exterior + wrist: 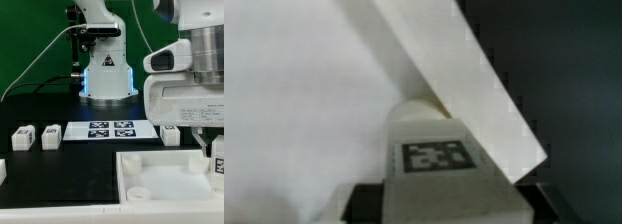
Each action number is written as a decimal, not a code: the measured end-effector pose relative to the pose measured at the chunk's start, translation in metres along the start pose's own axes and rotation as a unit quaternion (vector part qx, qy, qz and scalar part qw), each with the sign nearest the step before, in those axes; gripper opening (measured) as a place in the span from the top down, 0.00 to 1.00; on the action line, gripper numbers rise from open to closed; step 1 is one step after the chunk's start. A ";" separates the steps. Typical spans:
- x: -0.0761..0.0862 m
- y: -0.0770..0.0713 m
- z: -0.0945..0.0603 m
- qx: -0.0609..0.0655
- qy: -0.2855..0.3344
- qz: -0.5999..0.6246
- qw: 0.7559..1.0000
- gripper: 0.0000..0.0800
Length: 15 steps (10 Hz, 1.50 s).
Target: Assemble one leg
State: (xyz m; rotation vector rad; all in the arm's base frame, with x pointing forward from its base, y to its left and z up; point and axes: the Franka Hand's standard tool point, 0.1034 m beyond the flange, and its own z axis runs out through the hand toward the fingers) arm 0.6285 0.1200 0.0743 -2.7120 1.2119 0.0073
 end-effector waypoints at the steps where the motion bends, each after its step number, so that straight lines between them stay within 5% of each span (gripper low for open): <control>1: 0.002 0.000 0.000 0.012 -0.006 0.088 0.996 0.63; 3: 0.003 0.000 0.001 0.026 -0.017 0.225 0.974 0.63; 7: 0.001 -0.001 0.002 0.029 -0.020 0.290 0.956 0.63; 10: 0.007 0.001 0.001 0.028 -0.009 0.098 0.995 0.22; 15: 0.008 -0.001 0.001 0.022 0.006 -0.188 0.982 0.19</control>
Offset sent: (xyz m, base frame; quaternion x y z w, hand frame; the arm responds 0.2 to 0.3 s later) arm 0.0060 -0.0091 -0.0060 0.0176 0.0013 0.2198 0.9754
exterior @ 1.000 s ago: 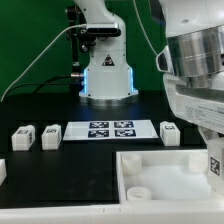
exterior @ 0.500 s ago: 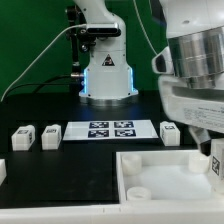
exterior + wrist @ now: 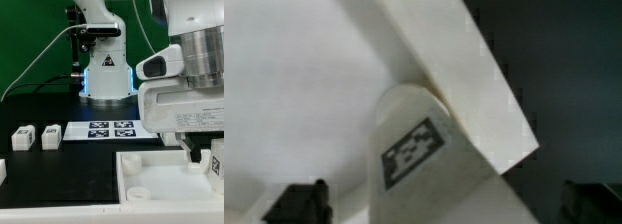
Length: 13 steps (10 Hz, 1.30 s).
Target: Assemble one leg
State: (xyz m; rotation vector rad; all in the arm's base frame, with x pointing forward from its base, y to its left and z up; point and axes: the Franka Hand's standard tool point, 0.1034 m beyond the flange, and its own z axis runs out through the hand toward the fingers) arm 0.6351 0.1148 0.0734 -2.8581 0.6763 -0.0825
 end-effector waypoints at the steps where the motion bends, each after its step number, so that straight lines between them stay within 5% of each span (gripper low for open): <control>1: 0.001 0.001 0.000 -0.005 0.002 -0.059 0.998 0.19; 3: 0.007 0.001 -0.002 -0.032 0.011 -0.227 0.973 0.19; 4: 0.007 0.001 -0.002 -0.031 0.011 -0.221 0.975 0.19; 5: 0.007 0.001 -0.002 -0.031 0.011 -0.212 0.977 0.34; 6: 0.007 0.001 -0.002 -0.031 0.011 -0.213 0.977 0.34; 7: 0.006 0.001 -0.001 -0.030 0.011 -0.206 0.978 0.52; 8: 0.006 0.001 -0.001 -0.027 0.012 -0.133 0.991 0.64; 11: 0.008 0.004 -0.001 -0.027 0.016 -0.006 0.999 0.64; 13: 0.006 0.010 -0.001 -0.017 0.021 0.181 0.983 0.64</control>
Offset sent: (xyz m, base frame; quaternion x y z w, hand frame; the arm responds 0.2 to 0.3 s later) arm 0.0000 0.0000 0.0000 0.0000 0.0000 -0.1790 0.9838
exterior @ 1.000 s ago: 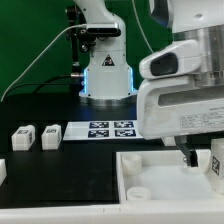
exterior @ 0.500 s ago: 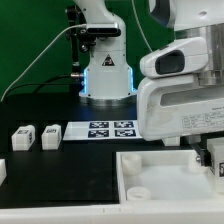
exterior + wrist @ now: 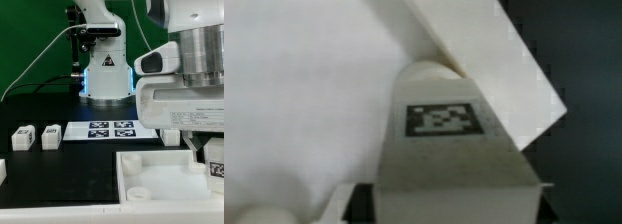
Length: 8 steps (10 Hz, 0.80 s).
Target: Assemble one leg
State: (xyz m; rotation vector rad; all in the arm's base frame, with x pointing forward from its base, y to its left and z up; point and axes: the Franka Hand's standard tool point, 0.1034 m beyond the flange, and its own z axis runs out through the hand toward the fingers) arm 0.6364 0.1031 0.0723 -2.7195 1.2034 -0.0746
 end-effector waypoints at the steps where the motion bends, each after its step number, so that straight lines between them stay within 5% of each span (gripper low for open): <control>1: -0.002 0.003 0.000 0.006 -0.002 0.095 0.996 0.64; 4: -0.005 0.008 0.000 0.027 -0.030 0.328 0.944 0.63; 6: -0.012 0.005 0.001 0.027 -0.036 0.445 0.894 0.63; 8: -0.012 0.005 0.002 0.028 -0.034 0.418 0.907 0.63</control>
Offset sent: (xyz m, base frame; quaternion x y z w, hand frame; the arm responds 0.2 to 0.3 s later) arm 0.0014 -0.0097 -0.0076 0.0382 -0.0010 0.3299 0.9432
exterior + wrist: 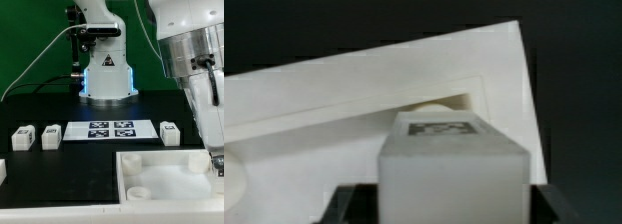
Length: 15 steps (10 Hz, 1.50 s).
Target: Assemble one leg
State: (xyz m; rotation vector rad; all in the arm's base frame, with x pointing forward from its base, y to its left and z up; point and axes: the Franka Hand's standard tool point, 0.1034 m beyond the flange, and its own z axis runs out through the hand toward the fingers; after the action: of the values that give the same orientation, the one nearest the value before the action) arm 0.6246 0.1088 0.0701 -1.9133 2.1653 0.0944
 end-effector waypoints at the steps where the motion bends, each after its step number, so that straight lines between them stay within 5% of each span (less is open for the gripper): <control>1: -0.002 0.003 0.001 -0.009 0.001 -0.020 1.000 0.50; 3: -0.009 0.008 0.002 -0.037 0.010 -0.197 0.980 0.23; 7: -0.008 0.007 0.003 -0.042 0.009 -0.432 0.901 0.19; 8: -0.008 0.007 0.003 -0.047 0.010 -0.487 0.872 0.19; 10: -0.012 0.002 0.003 -0.067 0.027 -0.636 0.768 0.19; 11: -0.010 0.002 0.003 -0.067 0.026 -0.650 0.756 0.19; 14: -0.010 0.002 0.003 -0.067 0.028 -0.627 0.776 0.64; 15: -0.010 0.002 0.003 -0.064 0.029 -0.589 0.805 0.64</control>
Offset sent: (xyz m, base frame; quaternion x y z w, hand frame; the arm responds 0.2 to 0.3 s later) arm 0.0052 0.0106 -0.0012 -0.0351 0.0370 -0.4973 0.8661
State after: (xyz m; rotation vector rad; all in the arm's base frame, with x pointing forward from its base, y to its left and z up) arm 0.6237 0.1199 0.0693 -2.9592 0.6476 -0.0576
